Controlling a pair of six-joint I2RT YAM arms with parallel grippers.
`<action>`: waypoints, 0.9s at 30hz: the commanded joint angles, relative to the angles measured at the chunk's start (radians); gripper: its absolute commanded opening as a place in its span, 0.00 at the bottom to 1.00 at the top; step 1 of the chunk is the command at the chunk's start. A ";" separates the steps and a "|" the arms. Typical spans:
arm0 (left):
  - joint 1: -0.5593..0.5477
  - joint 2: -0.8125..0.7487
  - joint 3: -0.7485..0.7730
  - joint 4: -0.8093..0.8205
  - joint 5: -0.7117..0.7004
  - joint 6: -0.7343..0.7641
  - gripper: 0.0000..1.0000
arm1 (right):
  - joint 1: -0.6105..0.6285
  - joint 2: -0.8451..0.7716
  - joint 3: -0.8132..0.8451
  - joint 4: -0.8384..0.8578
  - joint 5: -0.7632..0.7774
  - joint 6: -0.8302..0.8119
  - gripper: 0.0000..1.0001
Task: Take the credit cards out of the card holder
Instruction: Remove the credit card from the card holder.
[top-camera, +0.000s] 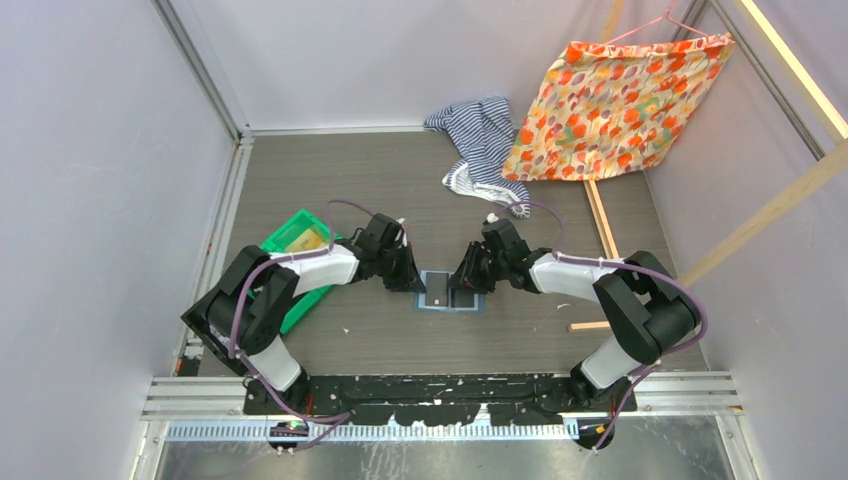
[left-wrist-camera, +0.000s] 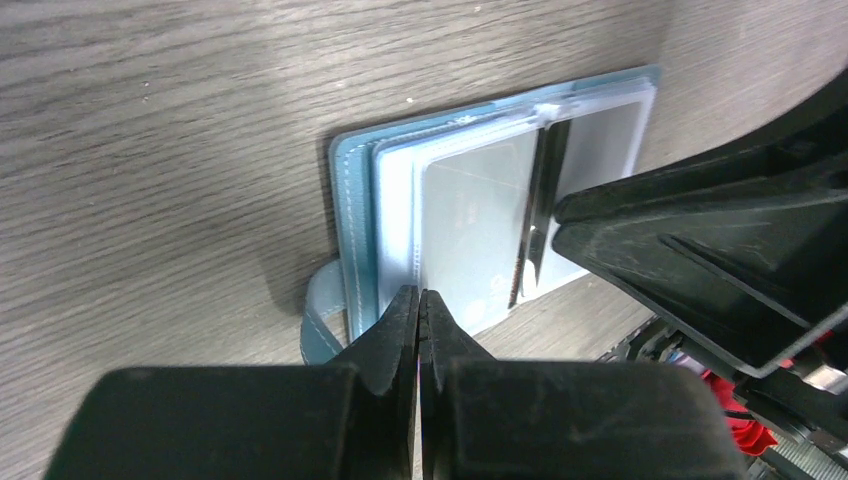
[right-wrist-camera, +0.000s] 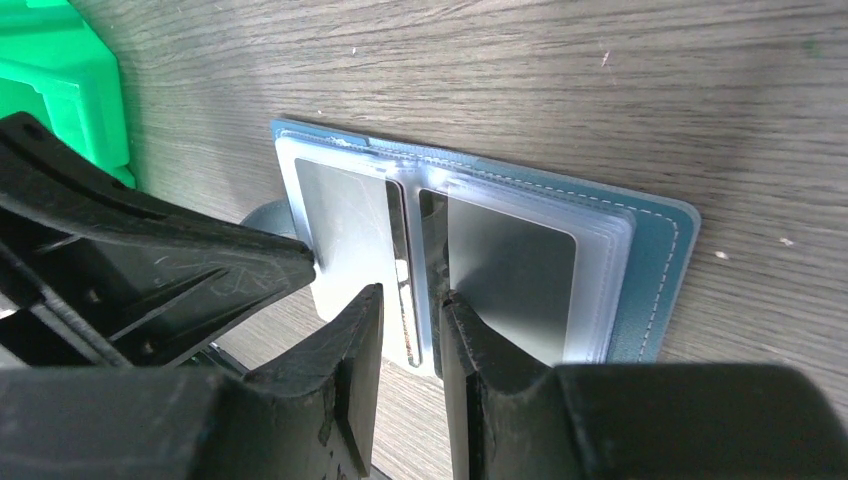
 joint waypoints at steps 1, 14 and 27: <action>0.004 0.036 0.021 0.019 0.018 0.012 0.01 | -0.003 -0.025 0.007 -0.001 0.021 -0.004 0.33; 0.005 0.029 -0.007 0.156 0.101 -0.053 0.01 | -0.004 -0.032 0.006 -0.006 0.026 -0.006 0.45; 0.005 -0.005 0.006 0.072 0.029 -0.031 0.22 | -0.005 -0.035 -0.003 0.004 0.022 0.003 0.47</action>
